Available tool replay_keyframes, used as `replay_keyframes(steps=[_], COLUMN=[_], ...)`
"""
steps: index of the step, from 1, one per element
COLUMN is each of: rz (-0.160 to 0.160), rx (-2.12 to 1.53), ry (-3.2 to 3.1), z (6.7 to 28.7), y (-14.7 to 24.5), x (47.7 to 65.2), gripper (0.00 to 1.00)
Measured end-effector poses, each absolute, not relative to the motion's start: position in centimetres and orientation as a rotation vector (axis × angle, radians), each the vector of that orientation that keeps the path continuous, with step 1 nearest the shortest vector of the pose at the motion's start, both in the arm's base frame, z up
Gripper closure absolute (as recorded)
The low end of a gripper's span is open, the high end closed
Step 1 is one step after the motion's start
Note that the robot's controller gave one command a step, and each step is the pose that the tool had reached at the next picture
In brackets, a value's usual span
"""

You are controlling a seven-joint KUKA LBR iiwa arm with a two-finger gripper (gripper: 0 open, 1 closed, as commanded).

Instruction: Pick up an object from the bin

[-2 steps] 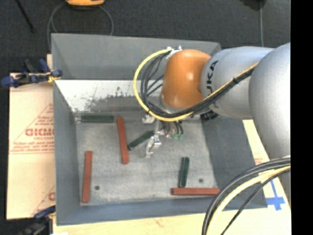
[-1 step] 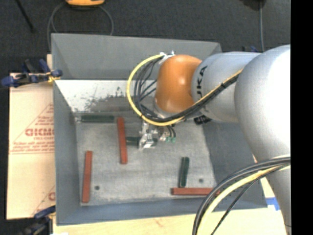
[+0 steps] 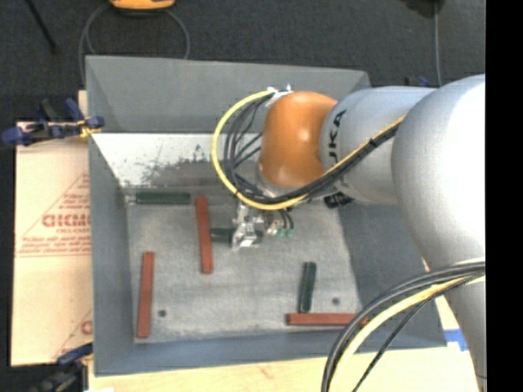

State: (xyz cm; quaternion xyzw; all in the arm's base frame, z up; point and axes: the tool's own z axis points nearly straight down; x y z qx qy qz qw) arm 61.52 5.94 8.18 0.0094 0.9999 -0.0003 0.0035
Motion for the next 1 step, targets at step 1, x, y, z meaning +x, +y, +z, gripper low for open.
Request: replay_keyframes(steps=[1], rz=[0.003], rx=[0.155], ry=[3.125], z=[25.08], y=[6.76], x=[61.36], gripper=[1.0])
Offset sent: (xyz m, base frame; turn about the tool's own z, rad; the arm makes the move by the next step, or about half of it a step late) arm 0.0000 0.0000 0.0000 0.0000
